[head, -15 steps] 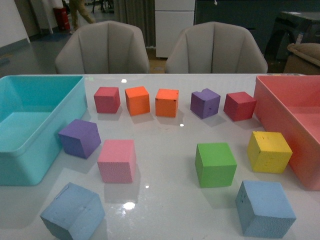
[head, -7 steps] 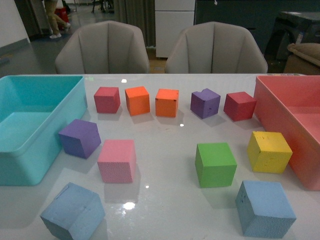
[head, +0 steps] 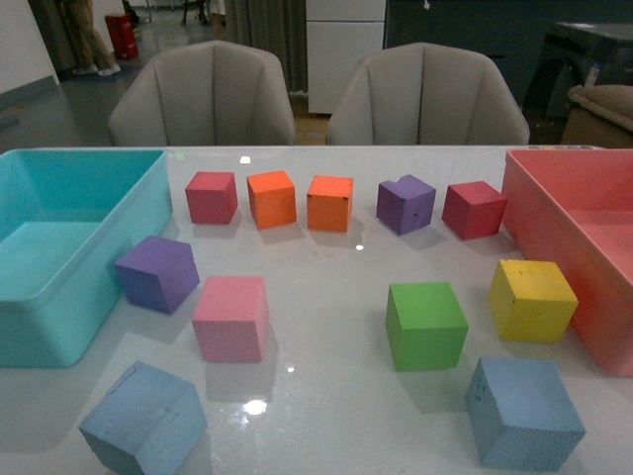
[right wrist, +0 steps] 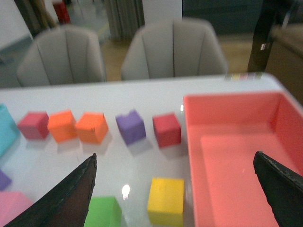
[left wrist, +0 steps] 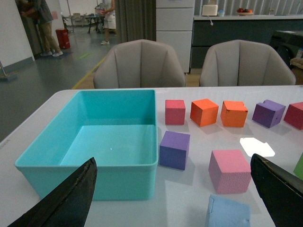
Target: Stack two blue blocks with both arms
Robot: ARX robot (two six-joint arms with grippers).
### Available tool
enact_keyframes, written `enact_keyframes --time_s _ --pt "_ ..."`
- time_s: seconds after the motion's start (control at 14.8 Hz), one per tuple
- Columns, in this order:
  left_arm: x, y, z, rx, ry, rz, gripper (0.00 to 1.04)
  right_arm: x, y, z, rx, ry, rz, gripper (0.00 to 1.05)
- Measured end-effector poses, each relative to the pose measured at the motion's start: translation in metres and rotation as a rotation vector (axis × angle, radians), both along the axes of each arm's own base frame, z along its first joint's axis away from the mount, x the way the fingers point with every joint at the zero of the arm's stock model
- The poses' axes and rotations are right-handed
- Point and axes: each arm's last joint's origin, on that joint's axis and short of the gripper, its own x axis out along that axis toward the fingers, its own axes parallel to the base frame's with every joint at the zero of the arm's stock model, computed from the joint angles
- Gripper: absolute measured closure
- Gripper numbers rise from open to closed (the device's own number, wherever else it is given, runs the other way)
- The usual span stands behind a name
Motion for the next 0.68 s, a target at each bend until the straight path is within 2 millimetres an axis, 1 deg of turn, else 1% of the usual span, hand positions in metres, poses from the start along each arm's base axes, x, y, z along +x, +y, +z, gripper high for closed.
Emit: enact_keyframes --time_s 0.07,0.14,0.2,0.34,0.47,0.54,0.68 --pt "0.0 0.0 0.0 0.0 0.0 0.0 0.07 0.027 0.009 -0.023 -0.006 0.152 0.015 0.06" --pt "0.0 0.0 0.0 0.0 0.0 0.0 0.07 0.039 0.018 -0.042 -0.015 0.248 0.026 0.06" --pt "0.0 0.0 0.0 0.0 0.0 0.0 0.07 0.045 0.024 -0.057 -0.012 0.322 0.041 0.06" --pt "0.0 0.0 0.0 0.0 0.0 0.0 0.07 0.049 0.036 -0.087 0.008 0.458 0.061 0.06" --pt "0.0 0.0 0.0 0.0 0.0 0.0 0.07 0.047 0.049 -0.111 0.026 0.559 0.062 0.06" --pt "0.0 0.0 0.0 0.0 0.0 0.0 0.07 0.045 0.06 -0.125 0.032 0.606 0.061 0.06" --pt "0.0 0.0 0.0 0.0 0.0 0.0 0.07 0.043 0.066 -0.133 0.039 0.649 0.064 0.06"
